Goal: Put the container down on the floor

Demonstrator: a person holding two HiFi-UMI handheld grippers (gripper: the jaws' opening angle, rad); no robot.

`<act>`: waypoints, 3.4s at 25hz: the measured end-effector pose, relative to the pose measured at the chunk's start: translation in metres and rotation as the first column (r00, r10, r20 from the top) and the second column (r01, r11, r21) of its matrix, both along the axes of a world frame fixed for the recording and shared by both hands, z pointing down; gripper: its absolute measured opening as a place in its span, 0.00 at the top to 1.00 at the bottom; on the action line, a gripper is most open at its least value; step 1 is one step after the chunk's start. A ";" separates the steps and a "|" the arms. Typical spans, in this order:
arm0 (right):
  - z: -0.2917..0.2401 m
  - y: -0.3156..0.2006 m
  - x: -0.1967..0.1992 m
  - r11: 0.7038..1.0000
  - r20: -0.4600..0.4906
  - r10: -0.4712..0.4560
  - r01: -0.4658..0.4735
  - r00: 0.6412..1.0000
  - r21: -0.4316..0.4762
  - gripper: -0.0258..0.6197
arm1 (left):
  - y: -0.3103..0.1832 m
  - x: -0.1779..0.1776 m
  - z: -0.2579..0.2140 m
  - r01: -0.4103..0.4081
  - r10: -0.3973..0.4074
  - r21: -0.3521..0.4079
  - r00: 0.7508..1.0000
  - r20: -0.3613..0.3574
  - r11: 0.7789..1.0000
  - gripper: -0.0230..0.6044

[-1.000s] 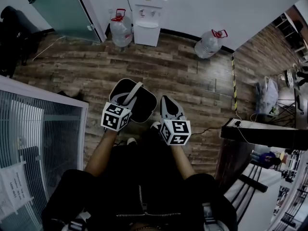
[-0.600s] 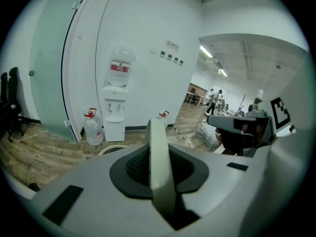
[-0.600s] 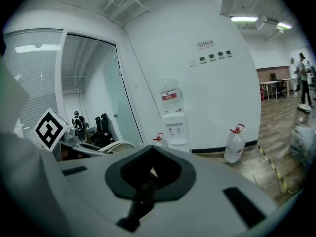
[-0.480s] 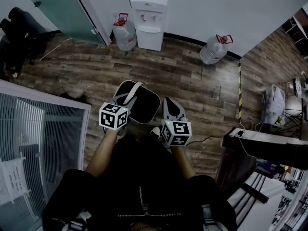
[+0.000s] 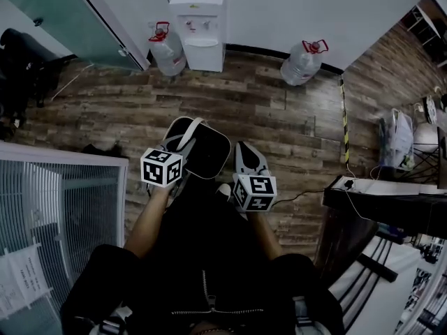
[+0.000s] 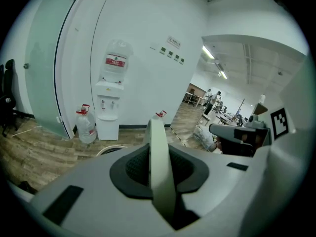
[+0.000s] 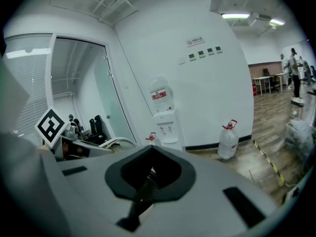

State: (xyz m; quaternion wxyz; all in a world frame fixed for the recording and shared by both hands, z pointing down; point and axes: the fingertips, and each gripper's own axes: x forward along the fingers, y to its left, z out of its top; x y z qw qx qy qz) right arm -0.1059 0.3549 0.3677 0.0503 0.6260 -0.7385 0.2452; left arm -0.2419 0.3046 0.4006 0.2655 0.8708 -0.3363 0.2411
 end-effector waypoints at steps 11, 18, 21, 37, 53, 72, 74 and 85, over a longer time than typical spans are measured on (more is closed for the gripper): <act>0.003 -0.047 0.015 0.999 -0.033 0.020 -0.021 0.999 -0.025 0.95 | -0.059 0.033 0.009 -0.049 0.049 -0.006 0.998 -0.042 0.999 0.85; -0.002 -0.109 0.021 0.999 -0.073 0.012 -0.014 0.997 -0.029 0.95 | -0.112 0.049 0.012 -0.090 0.090 0.001 0.995 -0.037 0.996 0.85; -0.002 -0.133 0.021 0.999 -0.085 0.013 -0.016 0.996 -0.038 0.95 | -0.135 0.051 0.013 -0.100 0.100 0.003 0.994 -0.041 0.995 0.85; -0.001 -0.210 -0.001 0.995 -0.174 0.001 -0.020 0.985 -0.102 0.95 | -0.225 0.038 0.021 -0.123 0.124 0.026 0.991 -0.054 0.992 0.85; 0.009 -0.244 0.011 0.996 -0.147 -0.030 0.017 0.989 -0.092 0.95 | -0.245 0.042 0.030 -0.052 0.052 0.004 0.998 -0.047 0.999 0.85; 0.022 -0.349 0.124 0.988 -0.070 -0.137 0.131 0.988 -0.087 0.95 | -0.316 0.154 0.032 0.025 -0.026 -0.013 0.999 -0.028 1.000 0.85; 0.021 -0.360 0.142 0.986 -0.063 -0.148 0.142 0.987 -0.090 0.95 | -0.325 0.172 0.031 0.037 -0.038 -0.019 0.999 -0.023 0.999 0.85; 0.017 -0.406 0.251 0.985 -0.053 -0.157 0.153 0.986 -0.075 0.95 | -0.372 0.270 0.028 0.073 -0.073 -0.016 0.997 -0.031 0.997 0.85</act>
